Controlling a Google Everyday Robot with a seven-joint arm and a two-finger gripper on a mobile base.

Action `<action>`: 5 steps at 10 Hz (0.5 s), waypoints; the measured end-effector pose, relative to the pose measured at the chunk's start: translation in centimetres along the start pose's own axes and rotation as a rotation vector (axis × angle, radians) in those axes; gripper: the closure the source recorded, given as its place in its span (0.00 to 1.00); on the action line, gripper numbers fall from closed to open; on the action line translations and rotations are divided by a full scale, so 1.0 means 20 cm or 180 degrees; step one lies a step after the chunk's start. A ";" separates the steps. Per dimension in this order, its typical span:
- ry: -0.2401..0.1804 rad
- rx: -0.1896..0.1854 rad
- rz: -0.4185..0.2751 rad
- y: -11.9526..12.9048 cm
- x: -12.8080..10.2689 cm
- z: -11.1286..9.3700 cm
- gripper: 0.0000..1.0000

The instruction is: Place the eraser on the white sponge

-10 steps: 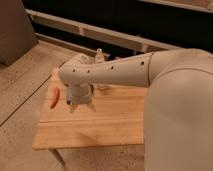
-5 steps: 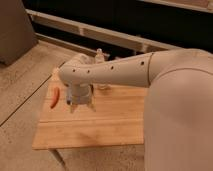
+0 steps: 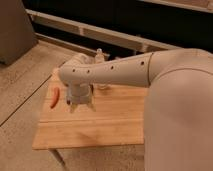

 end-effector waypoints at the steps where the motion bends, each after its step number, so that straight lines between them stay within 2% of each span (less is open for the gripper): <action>1: -0.0100 0.0035 0.0107 0.00 -0.07 -0.04 0.35; 2: -0.0242 0.0079 0.0270 -0.01 -0.18 -0.09 0.35; 3: -0.0304 0.0128 0.0401 -0.05 -0.25 -0.11 0.35; 4: -0.0356 0.0175 0.0550 -0.10 -0.32 -0.13 0.35; 5: -0.0337 0.0221 0.0721 -0.16 -0.36 -0.10 0.35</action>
